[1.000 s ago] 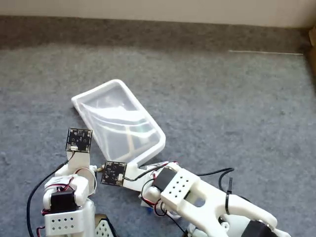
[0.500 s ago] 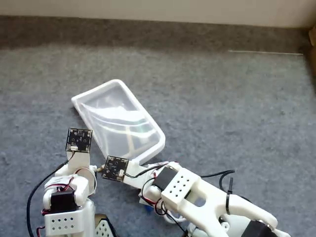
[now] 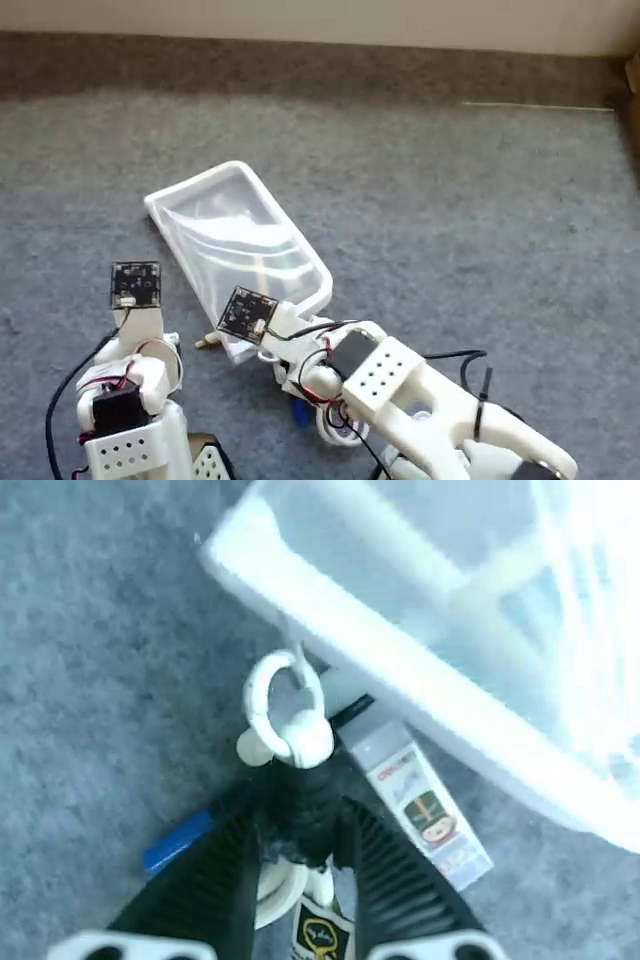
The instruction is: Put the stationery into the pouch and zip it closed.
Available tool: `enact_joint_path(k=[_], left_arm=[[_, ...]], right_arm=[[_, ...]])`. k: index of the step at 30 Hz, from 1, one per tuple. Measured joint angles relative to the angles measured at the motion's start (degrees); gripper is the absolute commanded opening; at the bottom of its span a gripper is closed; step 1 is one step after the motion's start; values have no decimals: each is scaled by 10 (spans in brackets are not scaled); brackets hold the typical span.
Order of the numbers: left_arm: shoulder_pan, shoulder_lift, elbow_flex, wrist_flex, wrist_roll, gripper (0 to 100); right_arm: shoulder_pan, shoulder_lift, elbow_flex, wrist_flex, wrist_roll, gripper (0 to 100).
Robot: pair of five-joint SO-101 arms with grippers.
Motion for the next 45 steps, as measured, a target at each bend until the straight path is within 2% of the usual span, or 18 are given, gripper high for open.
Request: enact_joint_path(k=[4,13,16,19,21,33,45], left_arm=[[-29,1,-10,-1,0,7],[-16,2,-34,-47,-14,24],[23,1,-67,-21,-50,125],[56,-1,-96,10,-57,253],[65,-2,-105,21,-57,292],[70,-2,-140,38,-40,294],[188,-2,-147,38,-14,293]], right_arm=[[5,-57,0,0,-28,5],[6,-98,1,-3,-67,5],[7,-98,1,-21,-79,5],[20,-98,1,-38,-97,5],[33,-98,2,-50,-101,5],[57,-98,2,-91,-134,5],[59,-98,2,-112,-135,5]])
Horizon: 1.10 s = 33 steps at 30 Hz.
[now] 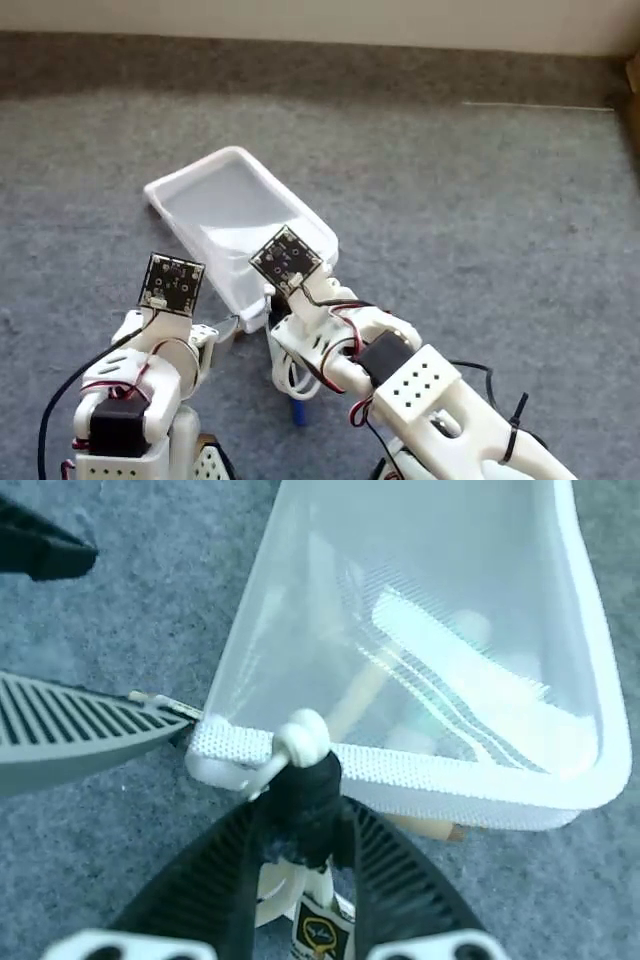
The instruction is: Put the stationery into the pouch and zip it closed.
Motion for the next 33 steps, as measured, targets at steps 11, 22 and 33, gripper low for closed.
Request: enact_joint_path(k=[11,22,33], left_arm=[[82,0,0,0,0,292],[81,3,25,-10,0,245],[35,1,57,-77,1,107]], right_arm=[[1,0,0,-7,0,5],[1,0,0,-7,0,5],[1,0,0,-2,0,5]])
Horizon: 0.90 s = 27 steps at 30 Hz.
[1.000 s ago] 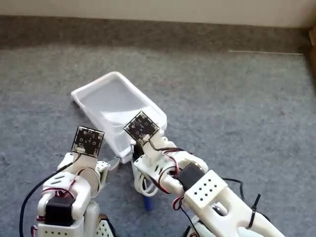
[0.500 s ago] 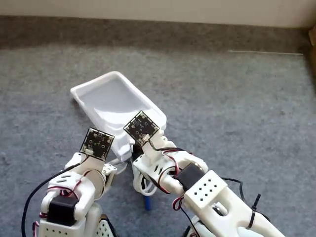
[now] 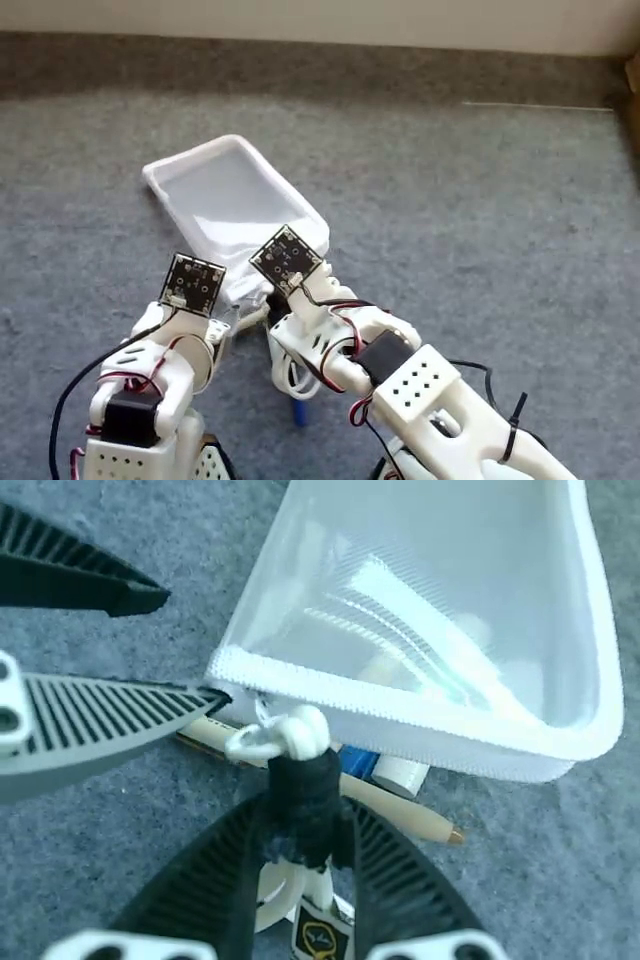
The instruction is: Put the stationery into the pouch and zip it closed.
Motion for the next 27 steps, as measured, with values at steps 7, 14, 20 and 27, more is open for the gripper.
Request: enact_joint_path(k=[7,14,20,27], left_arm=[[-4,-1,0,-4,1,8],[-4,0,0,-7,2,7],[-54,2,0,-8,2,7],[-88,2,0,-8,26,7]], right_arm=[[0,0,4,1,0,5],[0,0,11,18,0,5],[1,0,11,18,0,5],[33,0,11,36,0,5]])
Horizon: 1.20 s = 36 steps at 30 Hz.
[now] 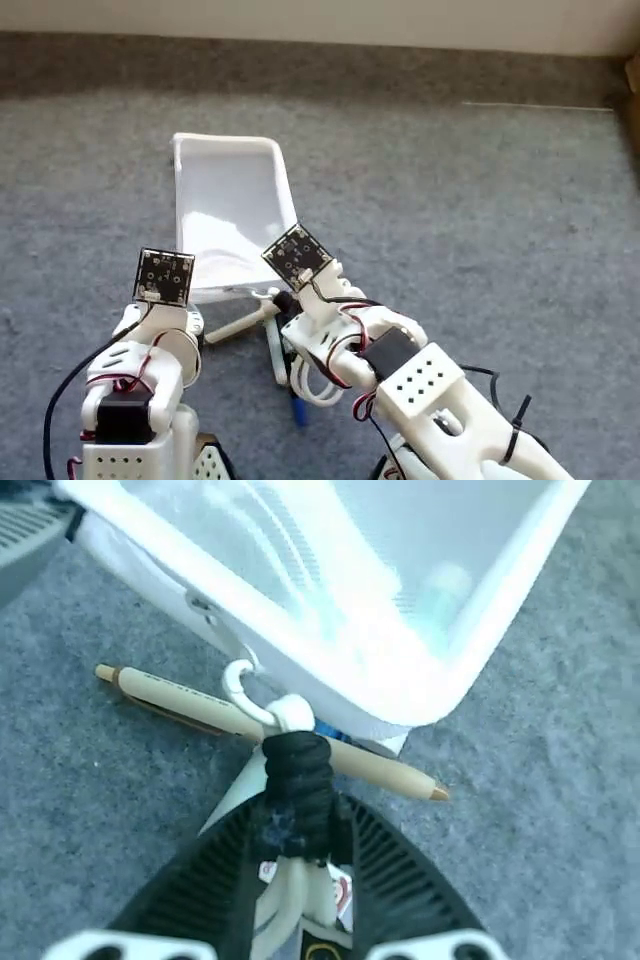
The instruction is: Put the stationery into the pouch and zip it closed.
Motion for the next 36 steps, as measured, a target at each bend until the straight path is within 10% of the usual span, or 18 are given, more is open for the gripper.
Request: enact_joint_path(k=[36], left_arm=[[-38,1,0,0,5,54]], right_arm=[[122,-21,-22,89,17,5]])
